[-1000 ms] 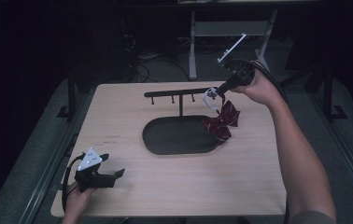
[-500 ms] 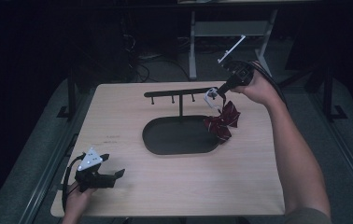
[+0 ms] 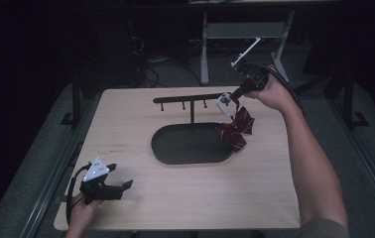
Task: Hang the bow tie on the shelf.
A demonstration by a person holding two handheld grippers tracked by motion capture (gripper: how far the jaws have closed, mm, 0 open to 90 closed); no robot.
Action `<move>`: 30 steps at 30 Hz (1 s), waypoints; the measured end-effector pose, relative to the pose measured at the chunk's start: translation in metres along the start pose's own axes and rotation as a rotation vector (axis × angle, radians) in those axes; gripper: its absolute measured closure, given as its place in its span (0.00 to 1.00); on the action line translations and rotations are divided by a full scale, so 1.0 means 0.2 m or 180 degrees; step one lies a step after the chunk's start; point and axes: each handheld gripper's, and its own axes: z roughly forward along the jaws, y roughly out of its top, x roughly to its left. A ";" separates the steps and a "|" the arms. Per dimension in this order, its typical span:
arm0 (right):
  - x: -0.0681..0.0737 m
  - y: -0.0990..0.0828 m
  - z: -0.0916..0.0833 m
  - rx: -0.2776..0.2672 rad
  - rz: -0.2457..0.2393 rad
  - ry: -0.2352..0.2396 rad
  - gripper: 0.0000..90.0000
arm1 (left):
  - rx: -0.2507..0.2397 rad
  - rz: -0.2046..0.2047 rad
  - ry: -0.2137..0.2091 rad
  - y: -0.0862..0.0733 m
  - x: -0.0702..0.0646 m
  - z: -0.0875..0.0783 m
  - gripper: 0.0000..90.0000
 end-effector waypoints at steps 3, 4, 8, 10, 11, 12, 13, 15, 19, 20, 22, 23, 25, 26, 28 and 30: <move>0.00 0.00 0.01 0.0013 0.0010 -0.0016 0.96 | 0.0008 -0.0005 -0.0003 0.00 0.00 0.00 0.15; -0.01 0.00 0.01 0.0015 0.0013 -0.0019 0.96 | -0.0004 -0.0005 -0.0002 0.00 0.00 0.00 0.14; -0.01 0.01 0.02 0.0015 0.0034 -0.0038 0.95 | 0.0001 -0.0006 -0.0008 0.00 0.00 0.00 0.15; -0.01 0.01 0.02 0.0025 0.0037 -0.0047 0.95 | -0.0007 -0.0004 -0.0002 0.00 0.00 0.00 0.15; -0.01 0.01 0.02 0.0029 0.0041 -0.0046 0.95 | -0.0001 -0.0004 -0.0006 0.00 0.00 0.00 0.14; -0.01 0.01 0.03 0.0032 0.0037 -0.0042 0.95 | 0.0003 -0.0003 -0.0006 0.00 0.00 0.00 0.14; -0.01 0.01 0.03 0.0037 0.0041 -0.0046 0.95 | 0.0004 0.0001 -0.0003 0.00 0.00 0.00 0.14; -0.01 0.01 0.03 0.0036 0.0044 -0.0051 0.95 | 0.0003 0.0004 -0.0002 0.00 0.00 0.00 0.15; -0.01 0.01 0.03 0.0049 0.0040 -0.0054 0.94 | -0.0003 0.0003 -0.0003 0.00 0.00 0.00 0.14; -0.01 0.01 0.04 0.0054 0.0036 -0.0052 0.94 | -0.0001 0.0004 -0.0002 0.00 0.00 0.00 0.15; -0.01 0.01 0.04 0.0072 0.0037 -0.0067 0.94 | -0.0017 0.0001 -0.0005 0.00 0.00 0.00 0.14; -0.01 0.01 0.04 0.0073 0.0043 -0.0052 0.95 | -0.0014 -0.0002 -0.0006 0.00 0.00 0.00 0.15; -0.01 0.01 0.04 0.0082 0.0040 -0.0046 0.95 | -0.0001 0.0001 -0.0008 0.00 0.00 0.00 0.15; -0.01 0.01 0.04 0.0078 0.0036 -0.0052 0.95 | -0.0016 -0.0004 -0.0007 0.00 0.00 0.00 0.15; 0.00 0.01 0.04 0.0060 0.0028 -0.0046 0.95 | -0.0015 0.0001 -0.0003 0.00 0.00 0.00 0.15; 0.00 0.01 0.03 0.0047 0.0025 -0.0041 0.94 | -0.0004 0.0008 -0.0006 0.00 0.00 0.00 0.15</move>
